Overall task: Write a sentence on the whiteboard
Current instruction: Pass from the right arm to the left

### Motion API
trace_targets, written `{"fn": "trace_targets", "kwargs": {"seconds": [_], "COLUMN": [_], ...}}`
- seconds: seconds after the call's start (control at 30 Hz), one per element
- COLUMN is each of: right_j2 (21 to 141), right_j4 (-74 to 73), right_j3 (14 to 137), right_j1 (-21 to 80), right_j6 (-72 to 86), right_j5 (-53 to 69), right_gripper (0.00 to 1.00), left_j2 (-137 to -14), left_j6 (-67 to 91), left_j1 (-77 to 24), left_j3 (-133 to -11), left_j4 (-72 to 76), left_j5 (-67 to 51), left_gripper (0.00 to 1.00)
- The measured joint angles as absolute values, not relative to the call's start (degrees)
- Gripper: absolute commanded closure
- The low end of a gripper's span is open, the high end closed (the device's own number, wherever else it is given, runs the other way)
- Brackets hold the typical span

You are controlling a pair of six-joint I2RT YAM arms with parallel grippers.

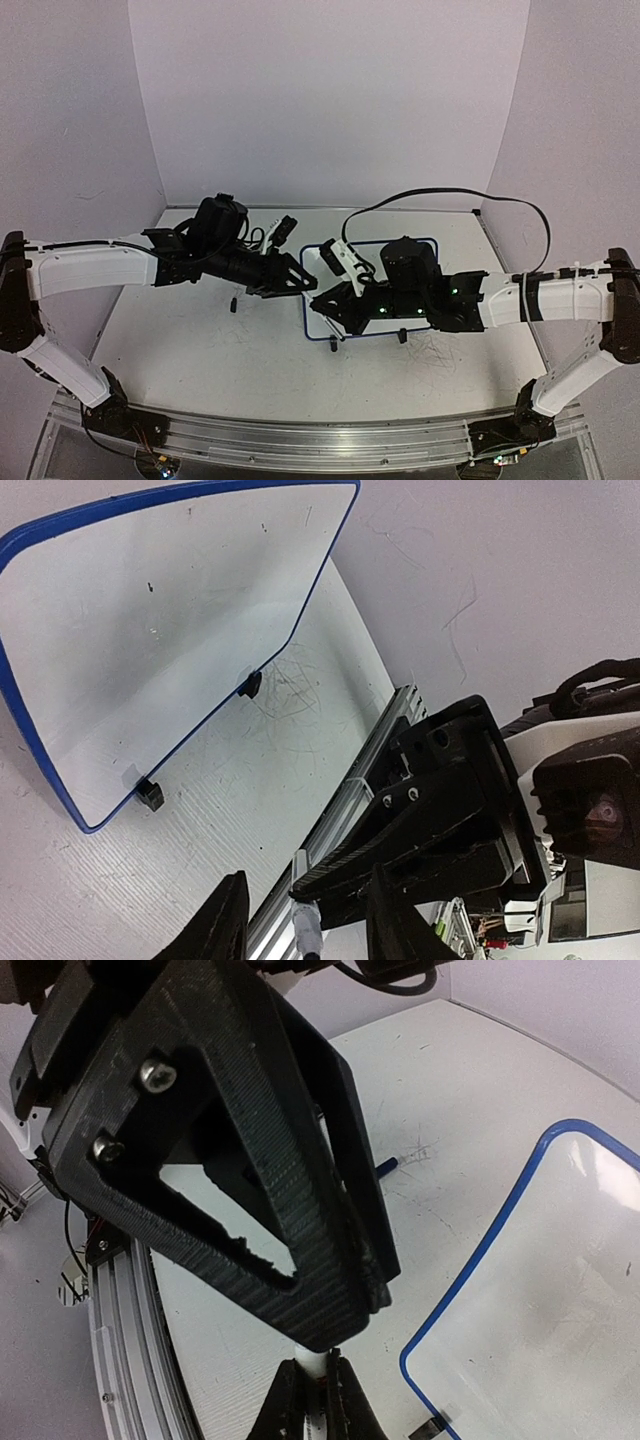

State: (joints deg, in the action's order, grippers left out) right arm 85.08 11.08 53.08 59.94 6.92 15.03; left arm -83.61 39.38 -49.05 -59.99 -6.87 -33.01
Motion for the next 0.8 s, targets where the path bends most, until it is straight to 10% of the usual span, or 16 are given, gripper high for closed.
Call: {"fn": "trace_targets", "kwargs": {"seconds": [0.47, 0.8], "right_j2": [85.08, 84.85], "right_j4": [11.30, 12.64], "right_j3": [53.15, 52.88], "right_j1": [59.94, 59.94], "right_j6": [7.12, 11.05], "right_j5": [14.13, 11.10], "right_gripper": [0.97, 0.10], "left_j2": [-84.42, -84.39], "left_j6": [39.10, 37.95], "left_j1": [-49.89, -49.93], "left_j3": [-59.99, -60.57], "left_j4": [-6.41, -6.56], "left_j5": [-33.42, -30.51], "left_gripper": [0.95, 1.00]}}
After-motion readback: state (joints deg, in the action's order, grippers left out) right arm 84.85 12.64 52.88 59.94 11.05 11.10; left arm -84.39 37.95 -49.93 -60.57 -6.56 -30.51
